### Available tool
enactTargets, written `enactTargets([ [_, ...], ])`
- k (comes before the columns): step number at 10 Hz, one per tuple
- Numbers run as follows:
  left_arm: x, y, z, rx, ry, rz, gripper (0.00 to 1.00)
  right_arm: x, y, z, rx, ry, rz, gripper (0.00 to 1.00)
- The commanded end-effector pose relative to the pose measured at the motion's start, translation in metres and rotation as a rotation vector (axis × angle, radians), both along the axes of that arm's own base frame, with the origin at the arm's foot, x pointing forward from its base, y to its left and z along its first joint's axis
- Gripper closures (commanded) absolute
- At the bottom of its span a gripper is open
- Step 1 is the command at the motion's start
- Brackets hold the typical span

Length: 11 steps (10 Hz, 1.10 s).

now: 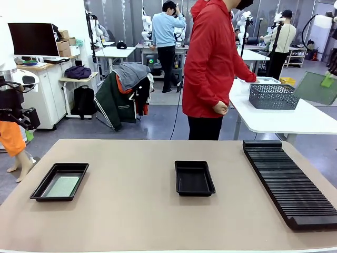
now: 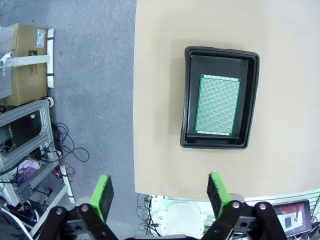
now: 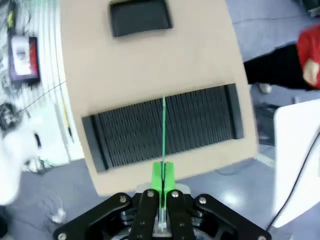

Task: Inspect and transfer BCBs to ESD trays.
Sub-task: Pick up the Blank PCB from the PCB Rack and place it in the right ESD tray.

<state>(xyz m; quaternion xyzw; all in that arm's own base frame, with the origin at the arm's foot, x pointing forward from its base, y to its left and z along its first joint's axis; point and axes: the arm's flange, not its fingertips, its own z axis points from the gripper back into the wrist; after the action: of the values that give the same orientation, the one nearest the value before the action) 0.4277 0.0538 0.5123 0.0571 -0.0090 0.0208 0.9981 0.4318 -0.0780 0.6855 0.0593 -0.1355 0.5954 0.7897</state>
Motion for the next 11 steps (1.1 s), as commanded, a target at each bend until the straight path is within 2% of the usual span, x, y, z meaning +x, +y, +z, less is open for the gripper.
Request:
enactTargets([
  [1,-0.001,0.0,-0.001,0.005,0.001,0.001,0.0,0.001,0.011,-0.018,0.161,0.042,-0.246,0.98],
  [2,-0.001,0.0,-0.001,0.005,0.001,0.001,0.0,0.005,0.016,-0.032,0.191,0.064,-0.329,0.98],
  [4,-0.001,0.0,-0.001,0.005,0.001,0.001,0.0,0.019,0.039,-0.068,0.279,0.205,-0.542,0.98],
  [6,-0.001,0.0,-0.001,0.005,0.001,0.001,0.0,0.035,0.06,-0.109,0.364,0.31,-0.734,0.98],
  [8,-0.001,0.0,-0.001,0.005,0.001,0.001,0.0,0.041,0.102,-0.161,0.458,0.424,-0.875,0.98],
  [11,-0.001,0.0,-0.001,0.005,0.001,0.001,0.0,0.042,0.165,-0.221,0.557,0.556,-1.003,0.98],
])
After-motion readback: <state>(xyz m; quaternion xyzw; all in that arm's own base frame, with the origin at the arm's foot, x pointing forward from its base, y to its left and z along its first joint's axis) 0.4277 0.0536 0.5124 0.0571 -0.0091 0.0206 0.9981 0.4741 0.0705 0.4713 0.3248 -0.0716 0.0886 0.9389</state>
